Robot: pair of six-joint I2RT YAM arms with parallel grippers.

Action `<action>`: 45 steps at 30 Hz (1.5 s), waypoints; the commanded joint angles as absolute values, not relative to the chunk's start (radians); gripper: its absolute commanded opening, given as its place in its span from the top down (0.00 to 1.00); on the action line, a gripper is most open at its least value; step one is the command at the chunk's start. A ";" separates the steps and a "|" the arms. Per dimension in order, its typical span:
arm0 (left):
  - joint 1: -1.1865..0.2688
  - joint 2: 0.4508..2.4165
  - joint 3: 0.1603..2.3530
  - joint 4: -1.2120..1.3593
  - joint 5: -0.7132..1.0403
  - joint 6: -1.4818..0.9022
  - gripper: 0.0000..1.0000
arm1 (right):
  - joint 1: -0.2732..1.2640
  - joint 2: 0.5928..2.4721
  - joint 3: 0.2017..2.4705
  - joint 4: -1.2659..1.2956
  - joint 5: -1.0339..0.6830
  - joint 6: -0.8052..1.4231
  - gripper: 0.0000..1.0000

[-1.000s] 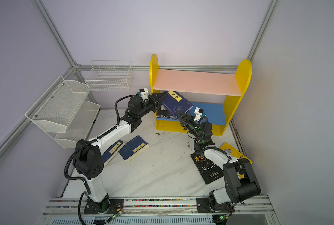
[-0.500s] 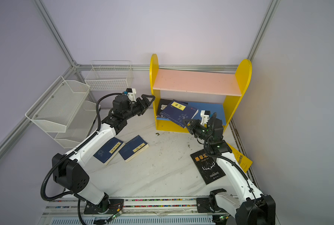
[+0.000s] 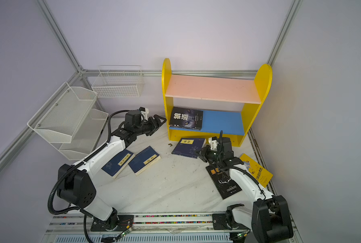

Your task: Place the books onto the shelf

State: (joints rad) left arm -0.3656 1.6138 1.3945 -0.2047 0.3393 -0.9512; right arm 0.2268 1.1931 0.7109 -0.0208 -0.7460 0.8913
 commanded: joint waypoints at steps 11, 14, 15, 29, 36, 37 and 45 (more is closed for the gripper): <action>-0.237 1.513 1.328 -0.166 0.359 -0.896 0.15 | 0.221 1.143 1.198 -0.186 -0.969 0.715 0.86; -0.182 1.485 1.311 -0.142 0.361 -0.915 0.15 | 0.222 1.198 1.327 -0.180 -0.954 0.725 0.86; -0.168 1.473 1.306 -0.135 0.361 -0.919 0.15 | 0.222 1.227 1.378 -0.175 -0.940 0.722 0.86; -0.150 1.363 1.213 0.052 0.383 -0.973 0.15 | 0.188 1.646 1.950 -0.196 -0.923 0.652 0.85; -0.150 1.292 1.195 0.016 0.348 -0.915 0.14 | 0.103 1.773 2.075 -0.206 -1.011 0.682 0.85; -0.150 1.285 1.186 0.016 0.340 -0.914 0.14 | 0.103 1.793 2.091 -0.213 -1.025 0.684 0.85; -0.151 1.285 1.175 0.024 0.340 -0.922 0.14 | 0.102 1.872 2.180 -0.274 -1.091 0.677 0.85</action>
